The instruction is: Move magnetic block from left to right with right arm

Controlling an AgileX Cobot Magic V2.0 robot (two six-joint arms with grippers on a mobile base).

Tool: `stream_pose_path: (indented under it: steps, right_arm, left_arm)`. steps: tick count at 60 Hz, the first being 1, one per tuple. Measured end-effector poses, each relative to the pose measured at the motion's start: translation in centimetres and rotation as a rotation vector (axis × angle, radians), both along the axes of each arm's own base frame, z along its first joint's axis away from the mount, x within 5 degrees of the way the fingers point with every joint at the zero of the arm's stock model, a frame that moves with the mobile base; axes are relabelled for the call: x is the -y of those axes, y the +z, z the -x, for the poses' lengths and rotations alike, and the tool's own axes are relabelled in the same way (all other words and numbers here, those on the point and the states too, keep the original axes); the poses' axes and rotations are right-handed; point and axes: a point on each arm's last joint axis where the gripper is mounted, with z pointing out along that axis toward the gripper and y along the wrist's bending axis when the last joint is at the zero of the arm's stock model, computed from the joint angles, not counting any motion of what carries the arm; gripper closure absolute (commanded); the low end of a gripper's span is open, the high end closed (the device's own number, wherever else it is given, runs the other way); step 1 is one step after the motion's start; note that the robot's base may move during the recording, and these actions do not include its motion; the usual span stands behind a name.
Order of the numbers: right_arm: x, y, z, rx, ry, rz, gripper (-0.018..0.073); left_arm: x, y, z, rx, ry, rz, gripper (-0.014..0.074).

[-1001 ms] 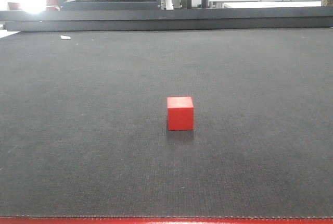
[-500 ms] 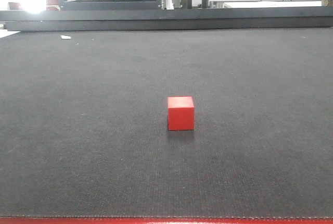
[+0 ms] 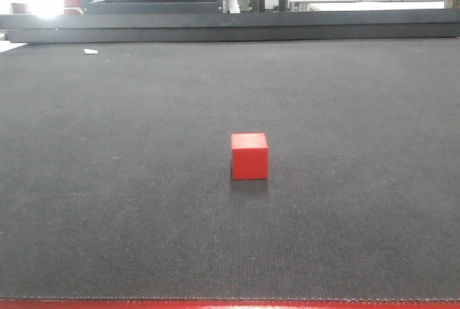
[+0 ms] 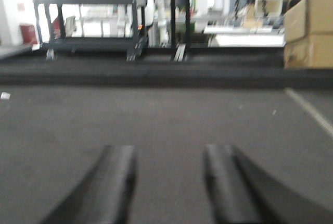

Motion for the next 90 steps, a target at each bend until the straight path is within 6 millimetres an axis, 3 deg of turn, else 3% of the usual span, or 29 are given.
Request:
stream_pose_path:
  steps: [13,24,39,49,70,90]
  right_arm:
    - [-1.2,0.2,-4.0,-0.255,0.086,0.022,-0.0063]
    - [-3.5,1.4,-7.9,-0.461,0.202,0.063,-0.0063]
    - [-9.6,3.1,-13.3,-0.719,0.356,0.063,-0.0063]
    - [-14.0,2.7,-16.5,-0.880,0.338,0.045,-0.0063]
    - [-21.5,-1.2,-19.9,-1.077,0.233,0.039,-0.0063]
    - [-23.7,-6.0,-21.6,-1.195,0.124,0.019,-0.0063]
  left_arm:
    - [0.0,0.0,0.0,0.000,0.000,0.000,0.0713]
    - [0.0,0.0,0.0,0.000,0.000,0.000,0.0713]
    - [0.0,0.0,0.0,0.000,0.000,0.000,0.0713]
    - [0.0,0.0,0.0,0.000,0.000,0.000,0.0713]
    - [0.0,0.0,0.0,0.000,0.000,0.000,0.0713]
    - [0.0,0.0,0.0,0.000,0.000,0.000,0.0713]
